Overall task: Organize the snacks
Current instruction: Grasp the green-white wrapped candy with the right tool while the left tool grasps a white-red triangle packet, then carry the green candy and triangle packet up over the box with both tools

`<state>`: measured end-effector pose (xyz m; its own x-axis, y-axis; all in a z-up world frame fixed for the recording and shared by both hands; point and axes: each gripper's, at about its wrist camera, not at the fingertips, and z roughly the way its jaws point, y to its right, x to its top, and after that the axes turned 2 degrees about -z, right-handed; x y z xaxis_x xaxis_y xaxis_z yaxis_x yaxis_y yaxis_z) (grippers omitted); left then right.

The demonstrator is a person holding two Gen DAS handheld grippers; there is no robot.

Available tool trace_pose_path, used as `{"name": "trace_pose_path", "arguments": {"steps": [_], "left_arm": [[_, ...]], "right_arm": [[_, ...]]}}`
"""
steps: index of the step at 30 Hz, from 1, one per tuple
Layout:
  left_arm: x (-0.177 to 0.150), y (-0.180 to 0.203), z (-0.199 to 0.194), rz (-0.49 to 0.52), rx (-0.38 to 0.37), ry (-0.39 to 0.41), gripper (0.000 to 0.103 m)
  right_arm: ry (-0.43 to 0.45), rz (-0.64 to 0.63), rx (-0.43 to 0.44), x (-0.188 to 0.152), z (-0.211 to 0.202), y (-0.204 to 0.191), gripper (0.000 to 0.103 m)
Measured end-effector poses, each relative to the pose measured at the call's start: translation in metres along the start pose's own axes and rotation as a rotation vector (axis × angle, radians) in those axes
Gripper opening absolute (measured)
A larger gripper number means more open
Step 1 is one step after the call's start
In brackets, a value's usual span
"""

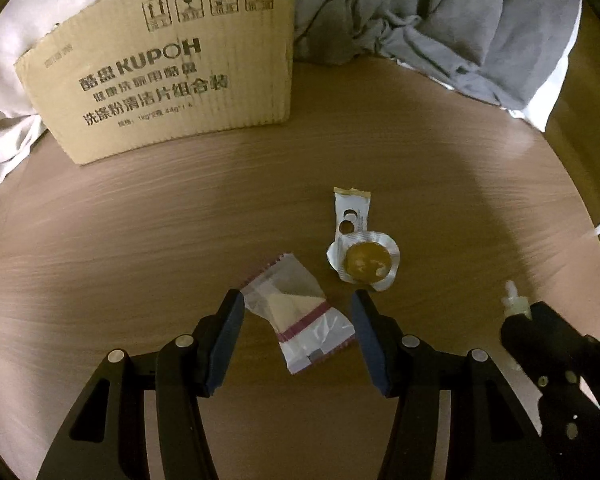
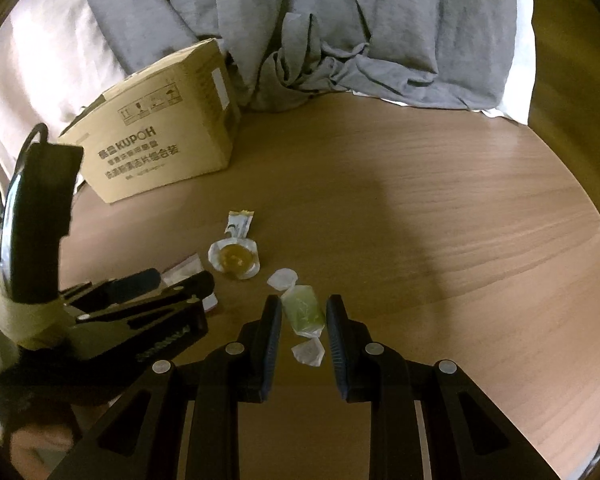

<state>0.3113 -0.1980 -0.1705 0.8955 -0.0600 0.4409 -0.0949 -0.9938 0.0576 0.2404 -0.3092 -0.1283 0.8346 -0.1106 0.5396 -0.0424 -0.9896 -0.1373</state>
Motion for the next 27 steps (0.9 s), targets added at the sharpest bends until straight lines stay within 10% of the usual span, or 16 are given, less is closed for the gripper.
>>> {"name": "trace_pose_path", "arguments": {"steps": [12,27], "left_arm": [[-0.001,-0.004,0.005,-0.024,0.009,-0.01,0.032],[-0.01,-0.02,-0.001,-0.02,-0.07,-0.023,0.03]], "right_arm": [[0.006,-0.002,0.0,0.007,0.004,0.002,0.025],[0.012,-0.023,0.022,0.006,0.001,-0.007,0.025]]}}
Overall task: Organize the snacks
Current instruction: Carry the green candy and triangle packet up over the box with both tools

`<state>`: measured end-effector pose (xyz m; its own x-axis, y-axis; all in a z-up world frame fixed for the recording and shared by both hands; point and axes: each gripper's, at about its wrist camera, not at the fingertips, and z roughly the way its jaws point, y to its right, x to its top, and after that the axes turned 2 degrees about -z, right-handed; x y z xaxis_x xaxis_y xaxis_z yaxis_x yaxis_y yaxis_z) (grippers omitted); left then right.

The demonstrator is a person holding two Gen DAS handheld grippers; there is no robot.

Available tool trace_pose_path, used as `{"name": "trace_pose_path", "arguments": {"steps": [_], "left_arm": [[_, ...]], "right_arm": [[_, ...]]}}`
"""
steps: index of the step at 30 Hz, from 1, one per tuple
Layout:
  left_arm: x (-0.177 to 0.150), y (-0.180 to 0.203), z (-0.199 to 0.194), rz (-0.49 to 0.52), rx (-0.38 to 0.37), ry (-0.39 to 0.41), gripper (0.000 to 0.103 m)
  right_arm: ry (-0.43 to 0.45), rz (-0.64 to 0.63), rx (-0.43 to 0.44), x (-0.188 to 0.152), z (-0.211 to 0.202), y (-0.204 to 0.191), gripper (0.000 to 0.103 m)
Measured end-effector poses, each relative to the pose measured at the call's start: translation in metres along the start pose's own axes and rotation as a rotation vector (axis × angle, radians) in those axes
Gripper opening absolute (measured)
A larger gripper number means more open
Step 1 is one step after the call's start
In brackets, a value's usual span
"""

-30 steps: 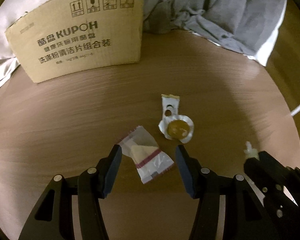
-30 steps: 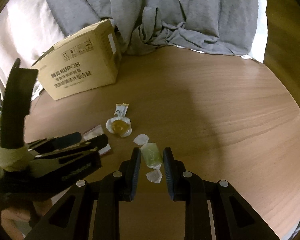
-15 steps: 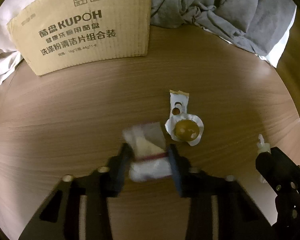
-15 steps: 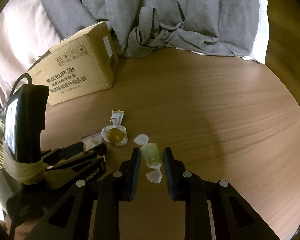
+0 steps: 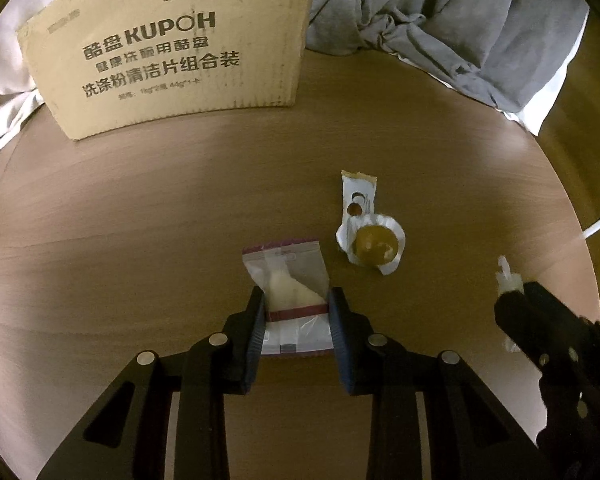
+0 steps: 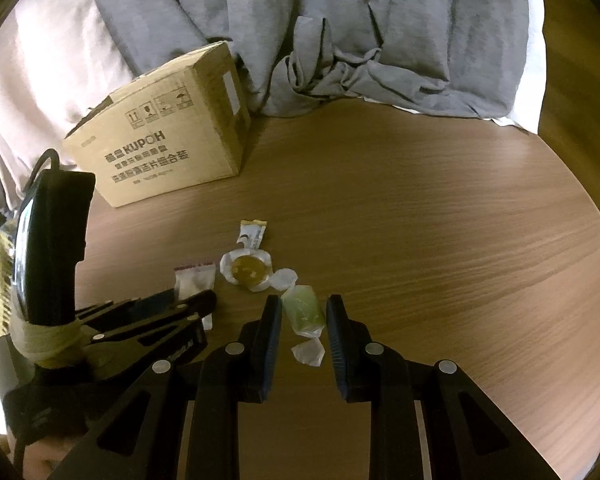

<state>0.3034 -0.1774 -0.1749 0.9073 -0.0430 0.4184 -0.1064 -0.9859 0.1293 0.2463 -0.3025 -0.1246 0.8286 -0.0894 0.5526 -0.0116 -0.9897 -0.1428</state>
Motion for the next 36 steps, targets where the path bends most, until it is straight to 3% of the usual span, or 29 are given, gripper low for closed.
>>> {"name": "trace_pose_path", "arguments": {"steps": [15,26,36], "left_arm": [[-0.011,-0.023,-0.073,0.129,0.008,0.199,0.03],[0.013,-0.05,-0.143,0.137,-0.003,0.37,0.03],[0.045,-0.083,-0.18,0.141,0.018,0.471,0.03]], "right_arm": [[0.094,-0.025,0.065,0.015,-0.033,-0.026,0.025],[0.202,-0.058,0.155,0.043,-0.062,-0.066,0.025],[0.279,-0.113,0.203,0.076,-0.071,-0.109,0.025]]}}
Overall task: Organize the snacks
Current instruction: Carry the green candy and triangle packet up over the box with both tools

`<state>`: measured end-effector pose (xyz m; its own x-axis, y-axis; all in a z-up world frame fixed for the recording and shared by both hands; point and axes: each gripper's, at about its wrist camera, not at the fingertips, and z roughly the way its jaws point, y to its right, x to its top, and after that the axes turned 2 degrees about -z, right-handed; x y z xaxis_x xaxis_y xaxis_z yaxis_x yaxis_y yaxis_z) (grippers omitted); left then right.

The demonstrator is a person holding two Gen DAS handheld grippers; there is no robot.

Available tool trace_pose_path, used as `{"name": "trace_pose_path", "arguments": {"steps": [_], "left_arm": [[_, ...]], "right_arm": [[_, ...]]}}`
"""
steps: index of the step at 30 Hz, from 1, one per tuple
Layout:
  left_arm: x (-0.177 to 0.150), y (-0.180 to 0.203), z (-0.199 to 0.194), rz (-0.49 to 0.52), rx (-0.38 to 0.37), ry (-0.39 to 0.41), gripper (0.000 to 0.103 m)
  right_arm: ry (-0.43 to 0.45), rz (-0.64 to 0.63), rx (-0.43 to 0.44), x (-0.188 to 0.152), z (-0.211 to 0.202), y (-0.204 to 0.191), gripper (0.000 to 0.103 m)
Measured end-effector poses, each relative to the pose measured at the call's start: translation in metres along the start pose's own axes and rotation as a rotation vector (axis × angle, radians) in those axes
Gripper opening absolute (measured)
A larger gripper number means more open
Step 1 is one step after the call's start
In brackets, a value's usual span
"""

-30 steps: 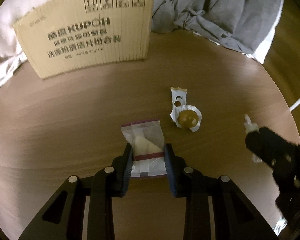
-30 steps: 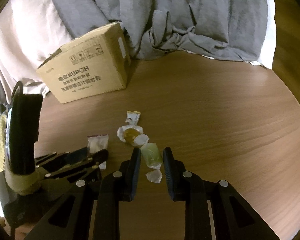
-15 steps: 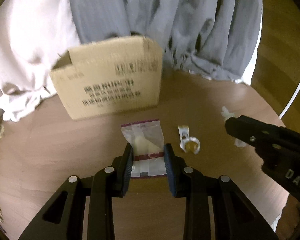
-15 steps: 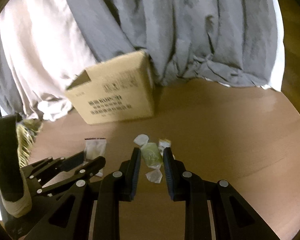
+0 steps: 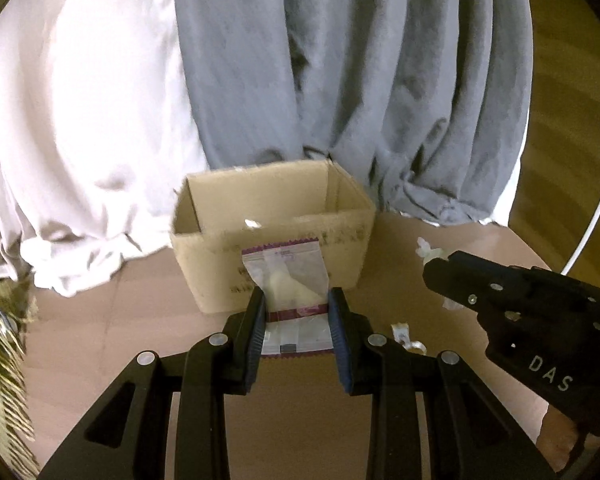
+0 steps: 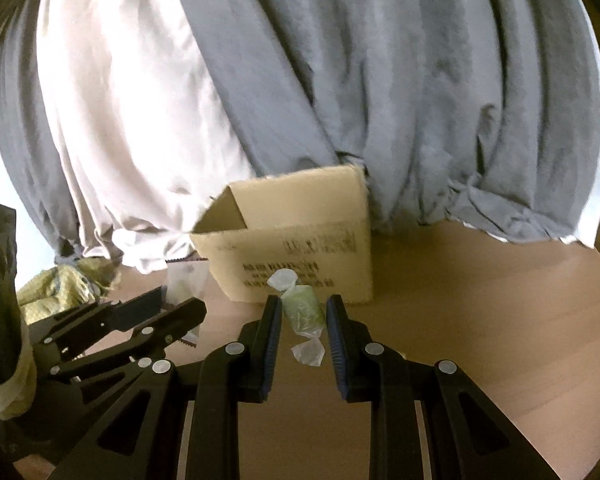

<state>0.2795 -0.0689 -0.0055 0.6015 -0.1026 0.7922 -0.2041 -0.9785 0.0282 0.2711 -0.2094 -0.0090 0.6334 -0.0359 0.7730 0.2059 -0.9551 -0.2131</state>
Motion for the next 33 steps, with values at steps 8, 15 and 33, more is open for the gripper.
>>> {"name": "trace_pose_path", "arguments": {"steps": [8,15,33], "left_arm": [[0.035,-0.022,-0.002,0.007,0.018,0.06,0.03],[0.067,-0.034,0.013,0.01,0.007,0.088,0.031],[0.114,-0.052,0.105,0.054,-0.005,-0.008,0.032]], "right_arm": [[0.047,-0.02,0.032,0.033,0.015,-0.014,0.025],[0.075,-0.034,0.055,0.067,0.033,-0.022,0.025],[-0.035,-0.072,0.074,0.122,0.127,-0.005,0.025]]}}
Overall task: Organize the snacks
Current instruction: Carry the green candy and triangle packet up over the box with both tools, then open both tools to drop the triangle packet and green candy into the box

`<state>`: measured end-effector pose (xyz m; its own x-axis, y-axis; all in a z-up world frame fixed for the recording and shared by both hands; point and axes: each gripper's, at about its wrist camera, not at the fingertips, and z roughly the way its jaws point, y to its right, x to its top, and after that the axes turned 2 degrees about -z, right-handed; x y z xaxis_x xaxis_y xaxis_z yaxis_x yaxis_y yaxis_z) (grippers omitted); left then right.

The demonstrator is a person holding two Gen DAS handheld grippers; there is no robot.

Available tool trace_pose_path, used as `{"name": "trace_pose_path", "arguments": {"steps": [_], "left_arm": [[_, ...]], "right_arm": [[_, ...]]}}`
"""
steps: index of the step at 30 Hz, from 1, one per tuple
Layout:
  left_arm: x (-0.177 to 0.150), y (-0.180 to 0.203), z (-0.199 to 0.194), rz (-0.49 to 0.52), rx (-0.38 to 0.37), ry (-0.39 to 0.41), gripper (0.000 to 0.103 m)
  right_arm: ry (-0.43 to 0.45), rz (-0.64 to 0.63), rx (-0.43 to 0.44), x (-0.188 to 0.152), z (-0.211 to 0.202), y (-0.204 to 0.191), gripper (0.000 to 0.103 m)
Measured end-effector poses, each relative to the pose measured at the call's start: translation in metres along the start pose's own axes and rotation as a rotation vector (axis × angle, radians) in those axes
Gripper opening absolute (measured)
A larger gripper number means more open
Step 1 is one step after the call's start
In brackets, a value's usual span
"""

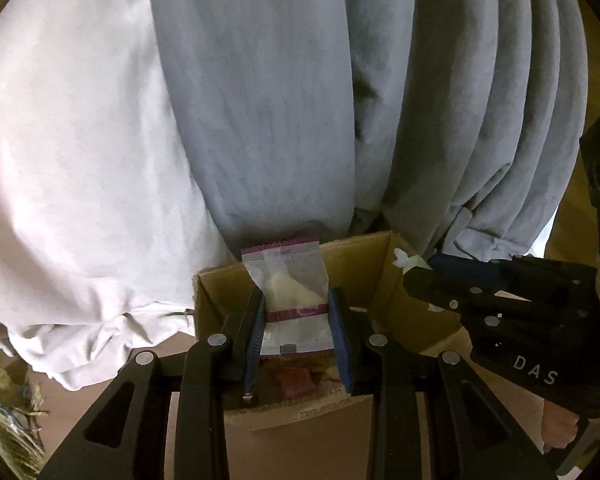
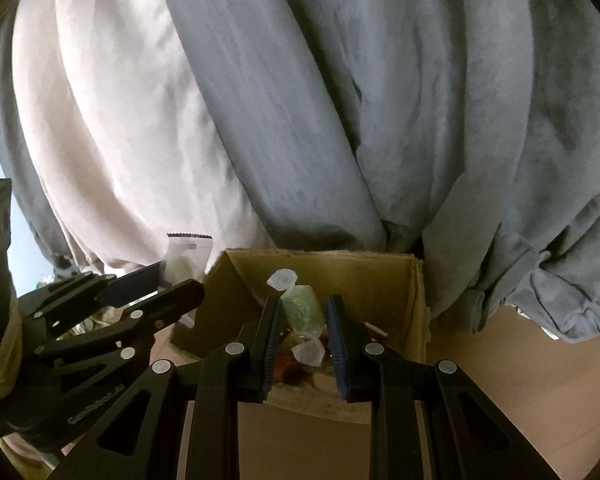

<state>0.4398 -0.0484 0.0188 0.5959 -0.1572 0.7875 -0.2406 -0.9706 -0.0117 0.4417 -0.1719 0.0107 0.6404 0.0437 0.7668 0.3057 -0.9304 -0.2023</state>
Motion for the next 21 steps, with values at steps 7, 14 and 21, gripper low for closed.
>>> {"name": "trace_pose_path", "arguments": {"steps": [7,14,21], "left_arm": [[-0.005,0.003,-0.001,0.008,0.05,0.009,0.054],[-0.028,0.028,-0.028,0.046,0.059,0.041,0.064],[-0.058,0.06,-0.048,0.083,0.03,0.036,0.066]], "right_arm": [[-0.014,0.022,-0.066,-0.002,0.007,0.015,0.051],[0.0,0.023,-0.117,-0.021,-0.021,0.024,0.051],[-0.005,0.009,-0.128,-0.059,-0.058,0.032,0.051]]}}
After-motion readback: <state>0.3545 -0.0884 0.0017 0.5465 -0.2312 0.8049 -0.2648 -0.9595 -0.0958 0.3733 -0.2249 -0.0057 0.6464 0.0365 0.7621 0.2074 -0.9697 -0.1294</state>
